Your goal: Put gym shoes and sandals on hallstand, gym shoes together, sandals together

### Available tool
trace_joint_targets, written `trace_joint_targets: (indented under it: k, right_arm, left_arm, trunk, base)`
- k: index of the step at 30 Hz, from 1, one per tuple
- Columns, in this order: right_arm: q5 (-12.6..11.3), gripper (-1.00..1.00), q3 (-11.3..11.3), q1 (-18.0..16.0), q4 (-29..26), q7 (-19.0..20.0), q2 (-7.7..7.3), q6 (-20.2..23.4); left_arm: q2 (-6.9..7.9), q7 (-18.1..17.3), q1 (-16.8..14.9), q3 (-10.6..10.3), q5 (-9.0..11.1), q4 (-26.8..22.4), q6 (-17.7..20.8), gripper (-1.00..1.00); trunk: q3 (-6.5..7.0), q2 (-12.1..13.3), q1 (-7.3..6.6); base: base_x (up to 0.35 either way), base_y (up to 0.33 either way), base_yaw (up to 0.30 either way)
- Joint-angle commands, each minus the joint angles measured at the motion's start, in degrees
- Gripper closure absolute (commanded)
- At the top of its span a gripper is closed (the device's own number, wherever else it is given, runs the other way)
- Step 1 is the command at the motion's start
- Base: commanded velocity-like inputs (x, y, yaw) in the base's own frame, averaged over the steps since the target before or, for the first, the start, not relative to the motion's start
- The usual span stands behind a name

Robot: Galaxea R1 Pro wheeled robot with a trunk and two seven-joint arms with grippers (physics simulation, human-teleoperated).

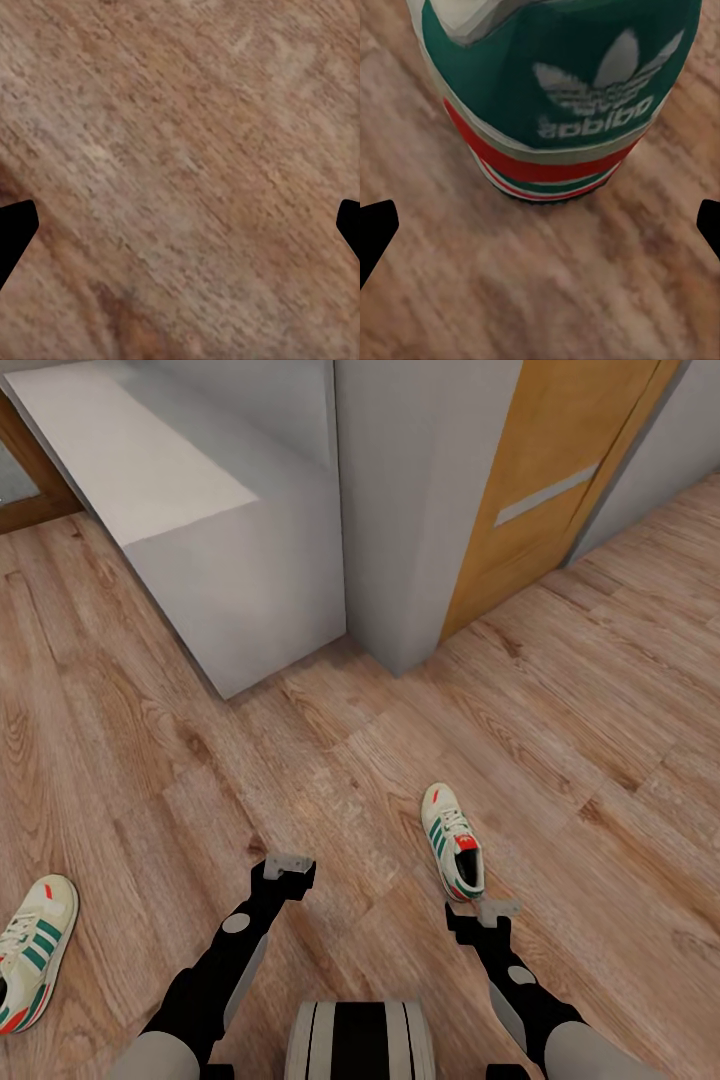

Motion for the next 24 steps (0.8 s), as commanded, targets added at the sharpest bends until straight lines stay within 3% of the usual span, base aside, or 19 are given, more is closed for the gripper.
trace_joint_targets:
  k: [1,24]
  right_arm:
    - [-0.03,-1.0,-0.18,-0.02,0.05,0.08,0.01,-0.19]
    - [-0.03,-1.0,-0.18,-0.02,0.03,0.08,0.03,-0.18]
  left_arm:
    - [0.0,-0.02,0.0,-0.01,0.0,-0.09,0.29,-1.0]
    - [-0.26,-0.02,0.0,0.0,0.0,-0.09,0.31,-1.0]
  trunk:
    - [-0.04,-0.01,-0.01]
    - [-0.06,-0.01,-0.01]
  base:
    - [0.0,0.0,0.0]
    - [0.059,0.0,0.0]
